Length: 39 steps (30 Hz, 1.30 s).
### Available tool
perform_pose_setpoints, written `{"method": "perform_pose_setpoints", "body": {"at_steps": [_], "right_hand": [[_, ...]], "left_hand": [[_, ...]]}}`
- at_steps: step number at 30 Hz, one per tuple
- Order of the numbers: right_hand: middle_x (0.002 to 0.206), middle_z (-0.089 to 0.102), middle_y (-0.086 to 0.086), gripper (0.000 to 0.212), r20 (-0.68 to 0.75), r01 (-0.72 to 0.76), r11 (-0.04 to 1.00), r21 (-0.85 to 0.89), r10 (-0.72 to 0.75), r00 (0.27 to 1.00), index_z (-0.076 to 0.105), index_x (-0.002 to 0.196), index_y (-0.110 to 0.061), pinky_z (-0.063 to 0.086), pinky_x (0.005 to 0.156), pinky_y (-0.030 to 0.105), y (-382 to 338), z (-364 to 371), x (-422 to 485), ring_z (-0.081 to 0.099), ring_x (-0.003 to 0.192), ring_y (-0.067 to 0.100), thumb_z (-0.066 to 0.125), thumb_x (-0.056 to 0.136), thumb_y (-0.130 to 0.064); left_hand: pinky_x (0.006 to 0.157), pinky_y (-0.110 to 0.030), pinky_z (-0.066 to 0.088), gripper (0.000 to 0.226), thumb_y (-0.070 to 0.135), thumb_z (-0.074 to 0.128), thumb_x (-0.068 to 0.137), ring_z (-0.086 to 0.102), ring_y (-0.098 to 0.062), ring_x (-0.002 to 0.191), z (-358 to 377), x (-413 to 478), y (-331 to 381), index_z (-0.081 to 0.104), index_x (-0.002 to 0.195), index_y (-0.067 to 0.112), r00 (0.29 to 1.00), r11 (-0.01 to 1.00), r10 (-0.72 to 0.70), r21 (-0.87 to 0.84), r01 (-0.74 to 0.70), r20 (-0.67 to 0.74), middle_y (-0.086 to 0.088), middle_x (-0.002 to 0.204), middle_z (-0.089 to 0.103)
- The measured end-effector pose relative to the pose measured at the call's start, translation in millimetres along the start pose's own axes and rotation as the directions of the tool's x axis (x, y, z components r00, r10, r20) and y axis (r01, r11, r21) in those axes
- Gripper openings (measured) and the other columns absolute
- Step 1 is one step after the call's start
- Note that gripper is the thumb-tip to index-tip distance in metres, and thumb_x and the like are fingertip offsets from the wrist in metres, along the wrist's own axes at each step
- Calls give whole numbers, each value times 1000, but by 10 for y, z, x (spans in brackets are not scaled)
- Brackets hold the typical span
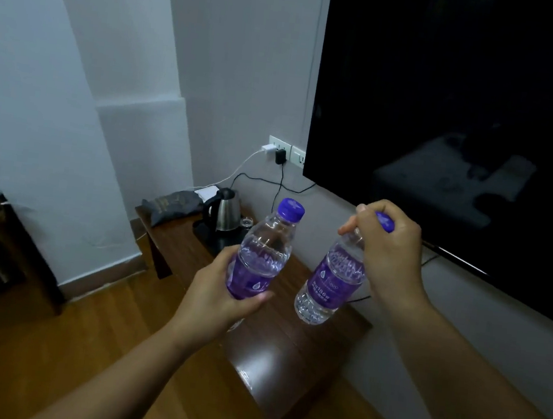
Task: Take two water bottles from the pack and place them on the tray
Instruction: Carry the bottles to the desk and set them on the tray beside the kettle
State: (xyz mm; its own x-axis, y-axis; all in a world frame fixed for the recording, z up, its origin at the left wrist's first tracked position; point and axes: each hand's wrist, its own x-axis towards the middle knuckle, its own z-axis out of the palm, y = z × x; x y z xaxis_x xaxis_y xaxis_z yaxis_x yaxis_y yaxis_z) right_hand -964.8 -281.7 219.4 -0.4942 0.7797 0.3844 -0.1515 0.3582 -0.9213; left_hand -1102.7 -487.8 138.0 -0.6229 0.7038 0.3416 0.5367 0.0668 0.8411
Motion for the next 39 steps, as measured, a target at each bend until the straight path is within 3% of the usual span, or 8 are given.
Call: {"method": "perform_pose_setpoints", "body": {"at_steps": [9, 12, 18, 22, 27, 32, 35, 39], "right_hand": [[70, 74, -5, 19, -94, -45, 998, -39, 41, 995, 65, 84, -10, 56, 60, 18, 82, 1288, 331, 70, 64, 8, 60, 98, -21], [68, 73, -6, 18, -114, -49, 998, -38, 44, 993, 64, 82, -14, 55, 58, 18, 196, 1626, 563, 70, 63, 8, 60, 98, -20], [69, 74, -7, 15, -143, -62, 998, 23, 65, 988, 64, 79, -21, 56, 59, 19, 656, 2278, 1139, 71, 65, 7, 62, 93, -27], [68, 74, -4, 19, -164, -79, 996, 40, 85, 983, 64, 82, -11, 54, 59, 16, 1026, 2676, 1630, 70, 62, 5, 64, 90, -28], [68, 75, -3, 17, -199, -132, 991, -9, 127, 972, 65, 77, -15, 54, 57, 17, 1347, 3092, 2250, 70, 61, 5, 66, 93, -22], [64, 73, -5, 22, -246, -136, 989, -60, 117, 962, 65, 78, -1, 52, 56, 14, 1496, 3445, 2679, 66, 57, 0, 66, 95, -15], [64, 72, -2, 21, -290, -149, 983, -106, 113, 950, 65, 75, -6, 58, 62, 22, 1547, 3653, 2804, 66, 61, 4, 66, 95, -15], [68, 73, 5, 24, -366, -197, 971, -139, 134, 921, 63, 70, -14, 60, 70, 39, 1577, 3979, 2876, 67, 63, 14, 66, 94, -14]], "left_hand": [[77, 1, 48, 68, 46, 88, 71, 62, 16, 108, -986, 821, -888, 47, 122, 62, 995, 998, 9, -67, -2, 98, 41, 118, 62], [75, 1, 48, 67, 47, 88, 71, 62, 17, 107, -1174, 1136, -1181, 46, 120, 66, 994, 997, 10, -74, -1, 111, 41, 118, 62], [75, 2, 47, 68, 53, 87, 71, 61, 17, 109, -1428, 1888, -1815, 45, 123, 67, 989, 999, 9, -51, -2, 148, 40, 121, 61], [77, 1, 48, 70, 60, 87, 67, 62, 12, 111, -1557, 2525, -2232, 47, 124, 63, 981, 999, -18, -40, 26, 191, 34, 124, 63], [79, 1, 47, 70, 53, 89, 68, 62, 11, 113, -1707, 3264, -2580, 48, 125, 61, 971, 997, -36, -53, 50, 238, 33, 125, 63], [78, 0, 48, 67, 47, 89, 68, 63, 9, 111, -1793, 3805, -2872, 52, 121, 62, 965, 992, -55, -98, 83, 258, 32, 121, 65], [77, 0, 48, 64, 40, 91, 68, 65, 8, 107, -1814, 4072, -3085, 55, 117, 60, 958, 986, -45, -139, 87, 282, 30, 117, 68], [75, 1, 49, 67, 57, 90, 58, 65, 9, 106, -1894, 4342, -3390, 56, 116, 59, 937, 982, -32, -164, 95, 349, 30, 116, 68]]}}
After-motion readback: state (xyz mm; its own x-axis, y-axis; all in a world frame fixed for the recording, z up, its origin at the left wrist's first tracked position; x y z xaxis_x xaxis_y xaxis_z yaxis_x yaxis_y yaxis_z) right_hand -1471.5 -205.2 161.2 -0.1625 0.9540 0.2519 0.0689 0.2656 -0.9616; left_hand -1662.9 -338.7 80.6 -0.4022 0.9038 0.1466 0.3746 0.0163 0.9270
